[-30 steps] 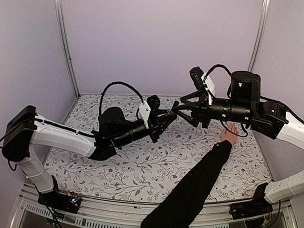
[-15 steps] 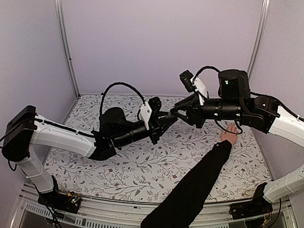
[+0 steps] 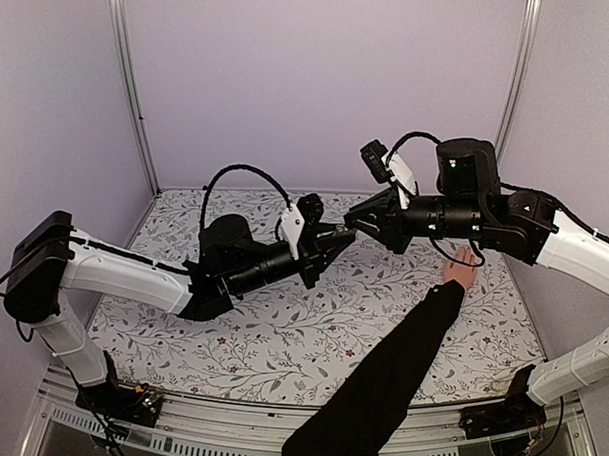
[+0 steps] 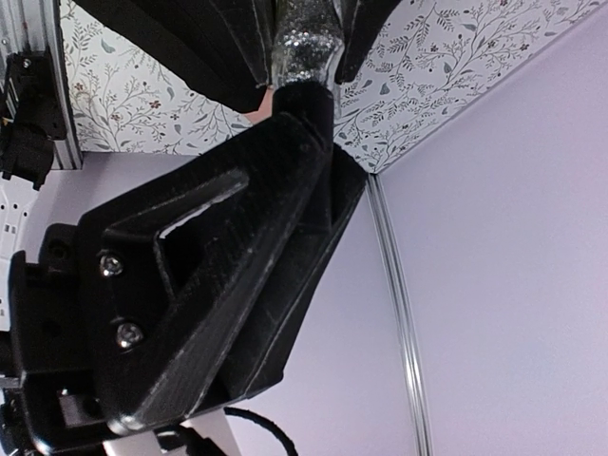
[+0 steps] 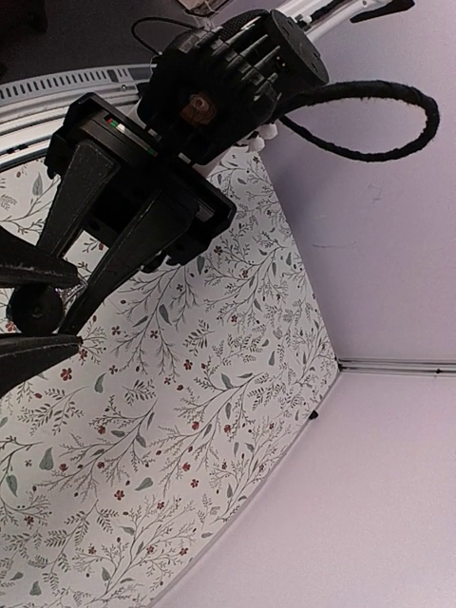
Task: Paint the nails
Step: Place the nail polish bottle at the center of the board.
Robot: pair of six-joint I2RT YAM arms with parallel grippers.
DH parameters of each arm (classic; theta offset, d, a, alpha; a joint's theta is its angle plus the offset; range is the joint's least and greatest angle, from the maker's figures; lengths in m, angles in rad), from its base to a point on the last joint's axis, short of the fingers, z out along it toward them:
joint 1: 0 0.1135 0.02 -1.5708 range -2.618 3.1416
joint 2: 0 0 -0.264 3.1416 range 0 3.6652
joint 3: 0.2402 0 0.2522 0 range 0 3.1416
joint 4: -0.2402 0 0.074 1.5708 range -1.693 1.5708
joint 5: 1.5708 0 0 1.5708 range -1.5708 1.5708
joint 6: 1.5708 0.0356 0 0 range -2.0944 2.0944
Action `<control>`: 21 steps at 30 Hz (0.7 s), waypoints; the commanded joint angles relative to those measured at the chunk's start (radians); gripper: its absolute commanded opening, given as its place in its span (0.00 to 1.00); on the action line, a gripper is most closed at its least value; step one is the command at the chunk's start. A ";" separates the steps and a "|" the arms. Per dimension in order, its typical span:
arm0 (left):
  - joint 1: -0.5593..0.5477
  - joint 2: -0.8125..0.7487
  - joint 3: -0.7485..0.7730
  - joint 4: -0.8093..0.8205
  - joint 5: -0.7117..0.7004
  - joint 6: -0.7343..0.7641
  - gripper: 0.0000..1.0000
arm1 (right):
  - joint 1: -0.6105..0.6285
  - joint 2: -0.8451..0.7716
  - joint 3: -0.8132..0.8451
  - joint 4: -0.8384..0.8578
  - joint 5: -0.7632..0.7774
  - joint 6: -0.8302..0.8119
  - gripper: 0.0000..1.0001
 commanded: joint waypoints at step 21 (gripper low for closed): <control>0.031 -0.053 -0.060 -0.004 0.000 -0.091 0.92 | -0.161 0.008 -0.007 0.104 -0.047 0.015 0.00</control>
